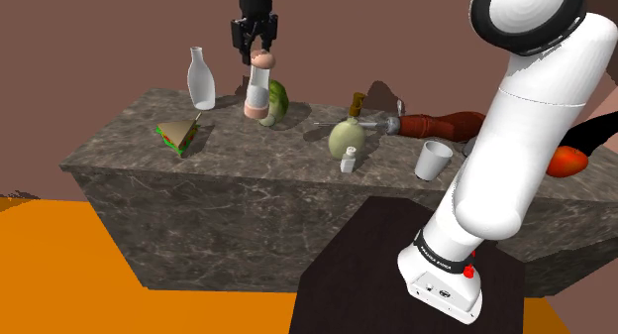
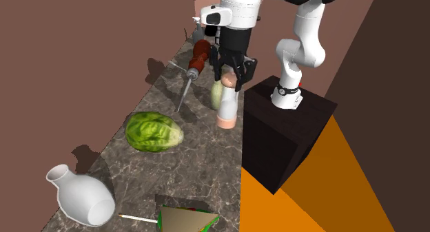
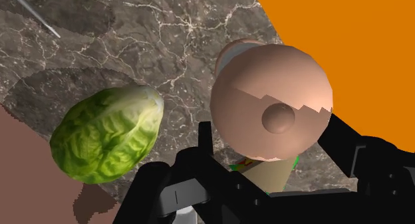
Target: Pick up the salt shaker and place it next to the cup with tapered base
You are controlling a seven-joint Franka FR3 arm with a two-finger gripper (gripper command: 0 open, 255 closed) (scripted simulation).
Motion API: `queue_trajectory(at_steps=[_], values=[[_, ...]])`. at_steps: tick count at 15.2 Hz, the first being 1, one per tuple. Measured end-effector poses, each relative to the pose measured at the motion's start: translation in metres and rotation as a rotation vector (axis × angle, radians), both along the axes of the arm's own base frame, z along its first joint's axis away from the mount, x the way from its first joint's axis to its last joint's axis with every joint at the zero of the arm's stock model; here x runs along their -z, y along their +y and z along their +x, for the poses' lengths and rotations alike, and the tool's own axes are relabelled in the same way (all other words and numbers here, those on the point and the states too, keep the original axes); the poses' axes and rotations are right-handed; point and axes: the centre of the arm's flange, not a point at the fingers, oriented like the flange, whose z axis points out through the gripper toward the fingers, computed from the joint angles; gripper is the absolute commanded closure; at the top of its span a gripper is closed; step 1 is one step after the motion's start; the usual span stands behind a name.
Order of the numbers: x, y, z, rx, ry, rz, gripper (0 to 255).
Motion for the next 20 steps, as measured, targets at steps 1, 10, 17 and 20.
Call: queue_trajectory(at_steps=[1,10,17,20], values=[[-0.006,0.001,0.001,0.0,0.0,0.0,255],[-0.052,-0.001,0.002,0.0,0.0,0.0,255],[-0.066,-0.037,-0.038,0.001,0.001,-0.001,255],[-0.069,-0.064,-0.068,0.001,0.0,0.0,255]])
